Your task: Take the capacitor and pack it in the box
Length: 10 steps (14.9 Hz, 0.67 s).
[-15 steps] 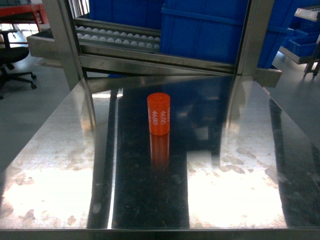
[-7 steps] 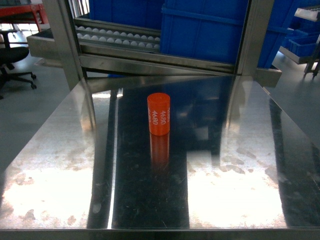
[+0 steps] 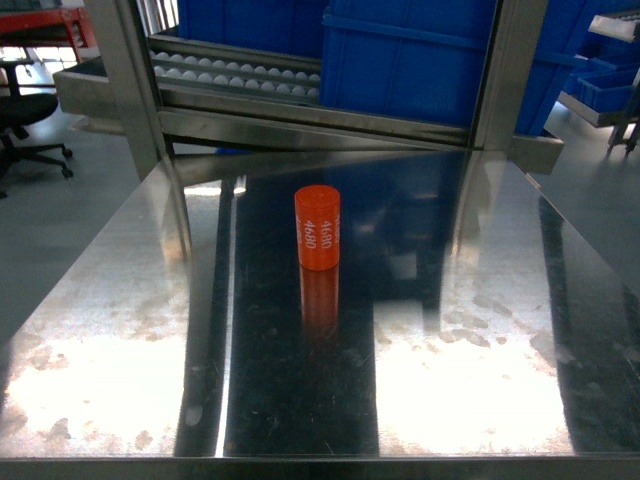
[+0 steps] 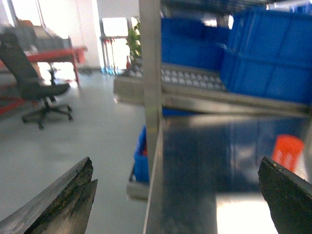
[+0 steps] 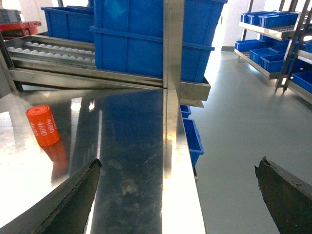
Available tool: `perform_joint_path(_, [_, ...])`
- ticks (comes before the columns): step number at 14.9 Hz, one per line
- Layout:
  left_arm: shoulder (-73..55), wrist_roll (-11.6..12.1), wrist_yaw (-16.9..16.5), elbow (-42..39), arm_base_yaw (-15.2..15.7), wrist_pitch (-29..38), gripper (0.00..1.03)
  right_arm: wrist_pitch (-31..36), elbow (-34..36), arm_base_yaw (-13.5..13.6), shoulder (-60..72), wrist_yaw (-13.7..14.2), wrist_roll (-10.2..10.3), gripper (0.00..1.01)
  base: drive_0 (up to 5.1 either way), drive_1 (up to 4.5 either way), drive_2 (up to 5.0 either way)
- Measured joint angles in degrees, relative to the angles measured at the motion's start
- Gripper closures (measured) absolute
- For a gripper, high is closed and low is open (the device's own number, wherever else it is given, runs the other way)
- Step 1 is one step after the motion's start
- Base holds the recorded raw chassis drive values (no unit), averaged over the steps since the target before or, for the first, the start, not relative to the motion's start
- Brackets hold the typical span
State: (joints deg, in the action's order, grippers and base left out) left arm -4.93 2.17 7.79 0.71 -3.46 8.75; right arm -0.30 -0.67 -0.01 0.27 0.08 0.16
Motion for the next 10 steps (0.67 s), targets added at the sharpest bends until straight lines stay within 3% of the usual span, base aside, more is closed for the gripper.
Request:
perform_joint_path(1, [-12.1,1.7,4.6,0.2,-3.6,13.4,0.05,0.0,0.0,0.0,0.0,-0.1,0.0,0.03,0.0,0.00,0.0])
perform_joint_path(3, [-44.4,2.6,5.1,4.2,-8.2,39.3,0.05,0.0,0.0,0.0,0.0,0.0,0.0,0.03,0.0,0.00,0.0])
perform_joint_path(5, [-68.0,1.9,4.0,15.8,-13.2,54.4,0.05,0.0,0.0,0.0,0.0,-0.1,0.0,0.03,0.0,0.00,0.0])
perform_joint_path(7, [-84.0,0.3,2.8,23.7,-17.8,51.5,0.05,0.0,0.0,0.0,0.0,-0.1,0.0,0.03,0.0,0.00,0.0])
perform_joint_path(10, [-94.4,-1.8,1.6,35.4,-22.4,49.1,0.05,0.0,0.0,0.0,0.0,-0.1,0.0,0.03,0.0,0.00,0.0])
